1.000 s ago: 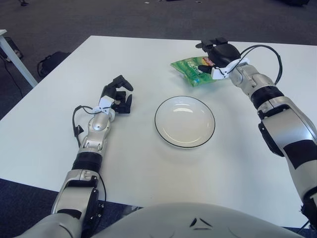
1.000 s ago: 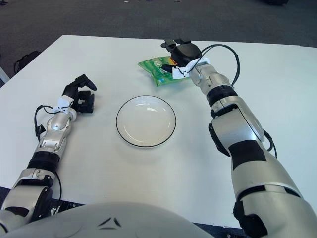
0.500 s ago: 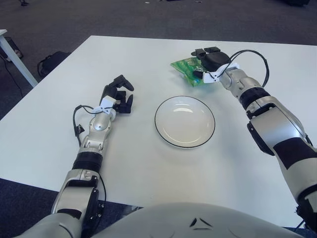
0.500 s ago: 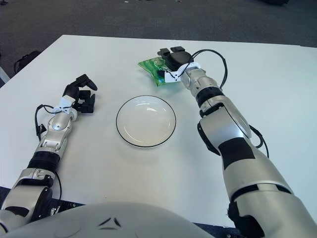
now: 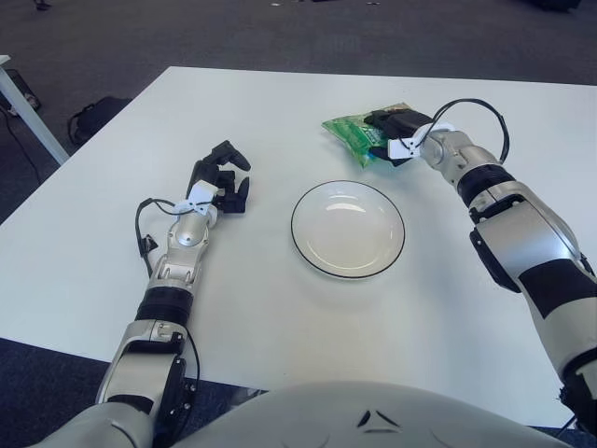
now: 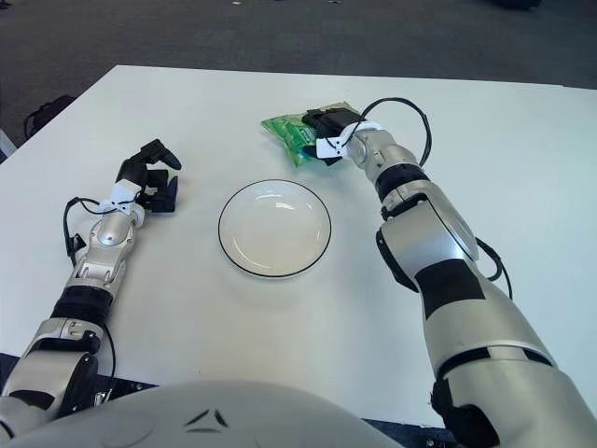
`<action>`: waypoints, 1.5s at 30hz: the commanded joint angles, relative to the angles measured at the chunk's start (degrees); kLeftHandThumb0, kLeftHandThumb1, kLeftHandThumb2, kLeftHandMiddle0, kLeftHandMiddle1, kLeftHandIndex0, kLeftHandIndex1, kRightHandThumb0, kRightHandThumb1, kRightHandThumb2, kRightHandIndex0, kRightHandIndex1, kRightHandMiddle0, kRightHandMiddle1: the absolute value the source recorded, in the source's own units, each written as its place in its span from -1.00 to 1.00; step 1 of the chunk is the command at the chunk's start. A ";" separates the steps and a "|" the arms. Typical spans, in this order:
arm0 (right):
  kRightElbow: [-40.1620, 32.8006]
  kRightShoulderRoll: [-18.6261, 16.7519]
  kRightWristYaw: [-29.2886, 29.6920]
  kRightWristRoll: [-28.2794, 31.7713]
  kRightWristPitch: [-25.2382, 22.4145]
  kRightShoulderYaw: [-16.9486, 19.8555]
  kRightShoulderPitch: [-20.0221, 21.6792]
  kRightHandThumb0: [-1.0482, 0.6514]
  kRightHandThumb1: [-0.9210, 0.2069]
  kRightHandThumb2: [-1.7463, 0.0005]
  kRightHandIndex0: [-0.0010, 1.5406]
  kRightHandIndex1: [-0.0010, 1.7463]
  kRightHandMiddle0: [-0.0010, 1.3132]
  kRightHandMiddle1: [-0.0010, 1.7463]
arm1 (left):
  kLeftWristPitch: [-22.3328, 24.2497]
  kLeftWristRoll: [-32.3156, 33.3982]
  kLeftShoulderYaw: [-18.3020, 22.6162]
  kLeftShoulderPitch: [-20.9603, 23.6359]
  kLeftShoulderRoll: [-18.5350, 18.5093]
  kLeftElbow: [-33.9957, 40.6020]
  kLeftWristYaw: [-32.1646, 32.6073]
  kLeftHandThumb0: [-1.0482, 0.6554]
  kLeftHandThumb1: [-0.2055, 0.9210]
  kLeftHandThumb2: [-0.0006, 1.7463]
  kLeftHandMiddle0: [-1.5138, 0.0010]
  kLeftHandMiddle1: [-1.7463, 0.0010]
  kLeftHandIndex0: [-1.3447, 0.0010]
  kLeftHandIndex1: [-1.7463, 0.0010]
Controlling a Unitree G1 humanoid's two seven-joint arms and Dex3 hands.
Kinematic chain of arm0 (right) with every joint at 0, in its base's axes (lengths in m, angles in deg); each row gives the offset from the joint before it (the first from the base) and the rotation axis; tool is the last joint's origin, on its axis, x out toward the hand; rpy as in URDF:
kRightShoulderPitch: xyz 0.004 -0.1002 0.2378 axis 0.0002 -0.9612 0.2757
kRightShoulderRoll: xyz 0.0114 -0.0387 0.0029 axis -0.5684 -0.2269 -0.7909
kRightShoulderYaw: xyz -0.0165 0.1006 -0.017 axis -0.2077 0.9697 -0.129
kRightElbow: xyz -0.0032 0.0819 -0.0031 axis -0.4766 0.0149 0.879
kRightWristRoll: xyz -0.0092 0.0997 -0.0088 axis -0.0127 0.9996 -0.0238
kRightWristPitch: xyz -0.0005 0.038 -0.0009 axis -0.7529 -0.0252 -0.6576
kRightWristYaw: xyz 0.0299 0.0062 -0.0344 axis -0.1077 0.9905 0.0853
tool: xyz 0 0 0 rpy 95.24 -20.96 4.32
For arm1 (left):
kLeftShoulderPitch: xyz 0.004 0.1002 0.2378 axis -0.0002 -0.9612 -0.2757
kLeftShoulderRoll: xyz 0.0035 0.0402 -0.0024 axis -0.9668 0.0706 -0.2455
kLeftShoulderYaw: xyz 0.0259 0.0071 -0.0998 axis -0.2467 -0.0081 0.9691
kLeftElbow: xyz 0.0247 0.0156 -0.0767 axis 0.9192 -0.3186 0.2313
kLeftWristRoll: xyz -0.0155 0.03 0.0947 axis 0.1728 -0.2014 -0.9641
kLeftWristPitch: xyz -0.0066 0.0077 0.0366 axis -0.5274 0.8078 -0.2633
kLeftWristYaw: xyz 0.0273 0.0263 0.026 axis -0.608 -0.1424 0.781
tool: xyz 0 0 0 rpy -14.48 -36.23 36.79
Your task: Put the snack into the plate.
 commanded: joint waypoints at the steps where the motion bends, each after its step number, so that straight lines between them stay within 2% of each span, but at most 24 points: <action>1: 0.28 1.29 -3.63 0.84 0.62 0.18 -1.53 -0.86 -1.00 -0.33 -0.84 -0.88 -1.00 -0.53 | 0.82 -1.01 -1.28 -6.29 1.68 -3.58 0.55 -0.37 -0.19 0.60 -0.76 -1.00 0.00 -1.00; 3: 0.00 1.65 -4.20 1.12 1.13 0.15 -1.64 -0.87 -1.00 -0.34 -0.82 -0.87 -1.00 -0.52 | 0.83 -1.10 -1.21 -6.28 1.59 -3.58 0.53 -0.37 -0.19 0.60 -0.76 -1.00 0.00 -1.00; 7: -6.33 7.72 -10.71 3.61 8.86 1.12 -3.48 -0.90 -1.00 -0.38 -0.67 -0.80 -1.00 -0.49 | 0.55 -1.13 -1.07 -6.28 1.51 -3.73 0.23 -0.37 -0.19 0.60 -0.76 -1.00 0.00 -1.00; 8: -8.49 9.07 -12.25 4.23 10.21 1.29 -4.26 -0.91 -1.00 -0.39 -0.67 -0.58 -1.00 -0.47 | 0.42 -1.01 -1.03 -6.27 1.54 -3.80 0.09 -0.37 -0.19 0.60 -0.76 -1.00 0.00 -1.00; 9: -10.22 10.07 -13.47 4.72 11.13 1.45 -4.90 -0.91 -1.00 -0.41 -0.68 -0.22 -1.00 -0.45 | 0.33 -0.92 -0.99 -6.26 1.55 -3.85 -0.02 -0.37 -0.19 0.60 -0.76 -1.00 0.00 -1.00; 10: -12.92 11.60 -15.19 5.36 12.42 1.68 -5.96 -0.92 -1.00 -0.41 -0.69 -0.09 -1.00 -0.45 | 0.21 -0.75 -0.97 -6.22 1.56 -3.96 -0.25 -0.37 -0.19 0.60 -0.76 -1.00 0.00 -1.00; 11: -14.80 12.54 -16.36 5.78 13.03 1.90 -6.69 -0.92 -1.00 -0.43 -0.65 0.23 -1.00 -0.43 | 0.15 -0.63 -0.95 -6.18 1.54 -4.04 -0.42 -0.37 -0.19 0.60 -0.76 -1.00 0.00 -1.00; 13: -18.80 14.52 -18.56 6.73 14.23 2.36 -8.59 -0.93 -1.00 -0.45 -0.59 0.62 -1.00 -0.42 | -0.01 -0.53 -0.96 -6.06 1.44 -4.23 -0.68 -0.37 -0.19 0.60 -0.75 -1.00 0.00 -1.00; 17: -22.86 17.21 -20.94 8.31 15.42 3.43 -11.50 -0.92 -1.00 -0.47 -0.51 0.89 -1.00 -0.42 | -0.14 -0.55 -1.00 -5.82 1.16 -4.56 -1.08 -0.37 -0.19 0.60 -0.75 -1.00 0.00 -1.00; 21: -26.26 20.40 -23.14 10.41 16.98 5.04 -14.35 -0.89 -1.00 -0.47 -0.47 0.98 -1.00 -0.42 | -0.21 -0.22 -0.88 -5.63 1.02 -4.91 -1.70 -0.37 -0.19 0.60 -0.76 -1.00 0.00 -1.00; 23: -30.98 23.01 -26.24 13.32 17.33 6.72 -16.43 -0.87 -1.00 -0.45 -0.45 0.99 -1.00 -0.42 | -0.74 0.33 -0.67 -5.44 1.03 -5.38 -2.23 -0.37 -0.19 0.60 -0.76 -1.00 0.00 -1.00; 30: -42.85 27.84 -33.18 19.40 15.05 10.93 -20.95 -0.81 -1.00 -0.37 -0.38 1.00 -1.00 -0.41 | -2.11 1.08 -0.50 -4.77 0.87 -7.04 -2.79 -0.37 -0.20 0.61 -0.76 -1.00 -0.01 -1.00; 37: -48.64 28.89 -35.15 20.14 12.27 13.42 -23.25 -0.78 -1.00 -0.33 -0.34 1.00 -1.00 -0.45 | -2.45 0.89 -0.73 -4.30 0.62 -7.90 -2.74 -0.37 -0.22 0.62 -0.76 -1.00 -0.02 -1.00; 43: -48.36 28.90 -34.16 19.32 11.09 15.11 -22.88 -0.77 -1.00 -0.29 -0.27 1.00 -1.00 -0.46 | -2.51 0.89 -0.85 -4.13 0.61 -8.40 -2.79 -0.38 -0.24 0.64 -0.76 -1.00 -0.03 -1.00; 45: -48.12 29.05 -33.02 18.83 12.48 15.55 -22.23 -0.77 -1.00 -0.27 -0.23 1.00 -1.00 -0.46 | -2.80 1.06 -0.81 -4.08 0.67 -8.67 -2.91 -0.38 -0.24 0.64 -0.76 -1.00 -0.03 -1.00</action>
